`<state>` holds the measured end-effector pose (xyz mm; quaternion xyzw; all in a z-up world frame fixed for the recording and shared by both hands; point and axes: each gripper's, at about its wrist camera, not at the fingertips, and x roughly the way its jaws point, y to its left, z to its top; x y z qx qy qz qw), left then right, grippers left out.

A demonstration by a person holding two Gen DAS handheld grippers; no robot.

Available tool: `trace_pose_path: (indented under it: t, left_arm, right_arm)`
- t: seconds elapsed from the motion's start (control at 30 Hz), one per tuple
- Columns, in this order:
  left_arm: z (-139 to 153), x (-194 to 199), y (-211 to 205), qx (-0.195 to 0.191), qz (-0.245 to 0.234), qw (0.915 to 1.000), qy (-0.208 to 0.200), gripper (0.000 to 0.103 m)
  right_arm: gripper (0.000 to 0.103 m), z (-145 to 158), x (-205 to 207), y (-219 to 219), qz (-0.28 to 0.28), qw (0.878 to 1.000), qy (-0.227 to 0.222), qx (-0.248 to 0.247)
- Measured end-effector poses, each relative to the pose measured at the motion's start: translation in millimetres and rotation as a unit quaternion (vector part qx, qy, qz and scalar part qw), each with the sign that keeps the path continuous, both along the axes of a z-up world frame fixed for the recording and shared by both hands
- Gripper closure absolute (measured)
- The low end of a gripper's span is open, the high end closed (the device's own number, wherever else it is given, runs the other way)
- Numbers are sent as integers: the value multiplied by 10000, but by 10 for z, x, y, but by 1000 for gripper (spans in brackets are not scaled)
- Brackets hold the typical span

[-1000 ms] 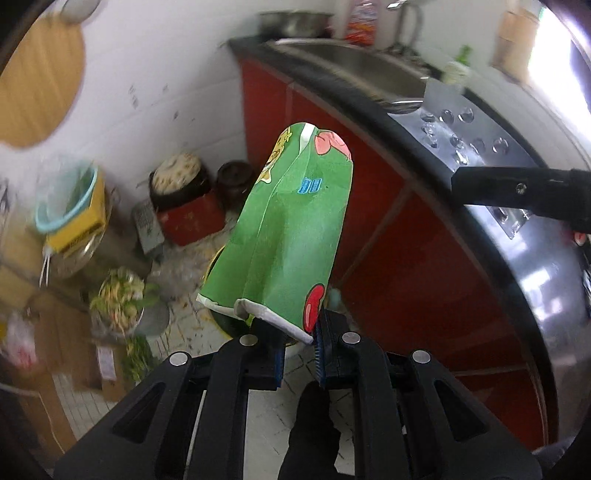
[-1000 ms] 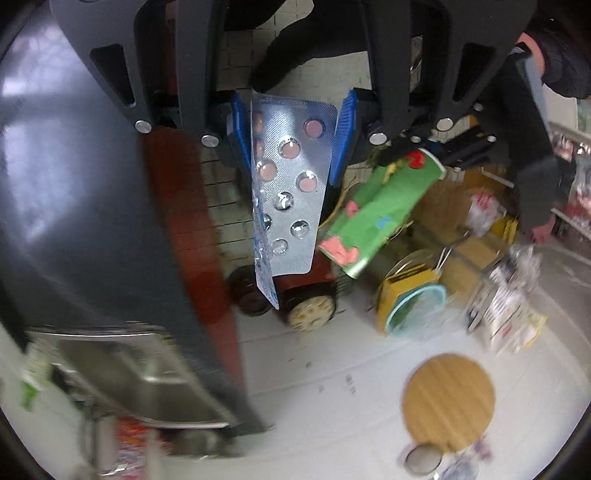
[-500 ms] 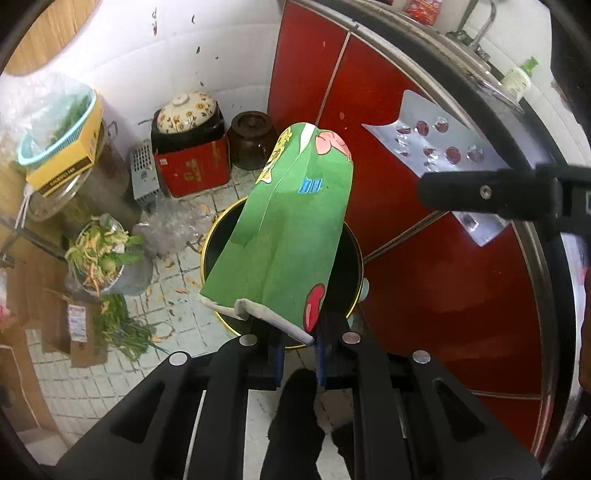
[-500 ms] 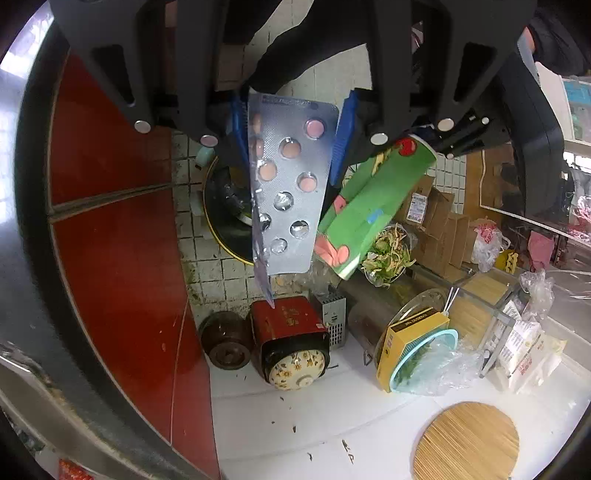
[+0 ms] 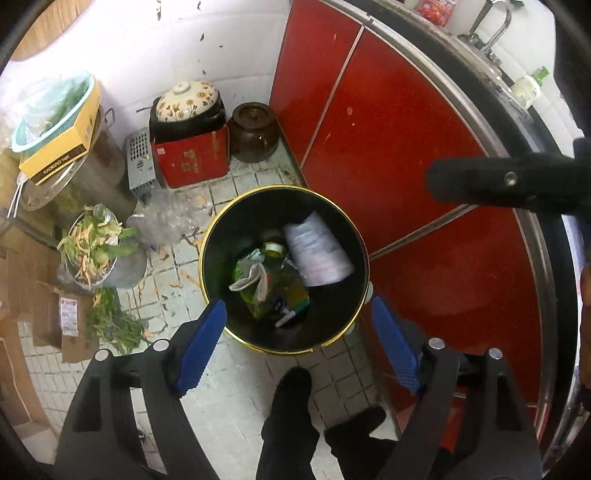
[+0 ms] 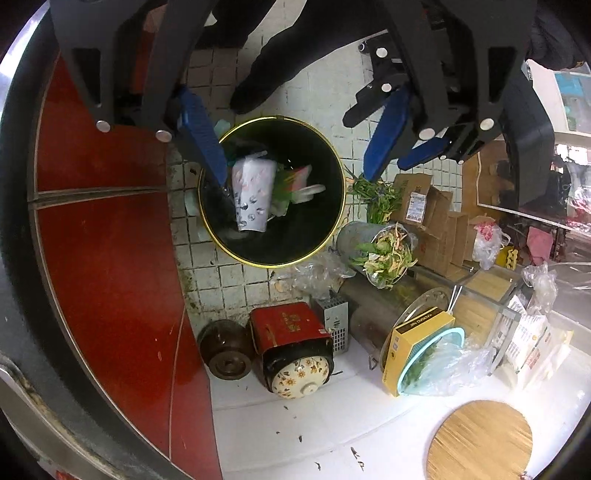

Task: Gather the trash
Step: 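Carry both items to the black bin and open both tools over it, then move both tools back over the countertop trash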

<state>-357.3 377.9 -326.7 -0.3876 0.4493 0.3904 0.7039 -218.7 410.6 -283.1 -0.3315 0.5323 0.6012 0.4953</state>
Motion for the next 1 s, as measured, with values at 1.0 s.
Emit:
trace_pose_path:
  t: [1.0]
  left_arm:
    - [1916,2833,-1978,1123,-4244,8945,-848,6]
  right_arm:
    - [8,2373,2379,-4072,-4418,8683,-1874,1255]
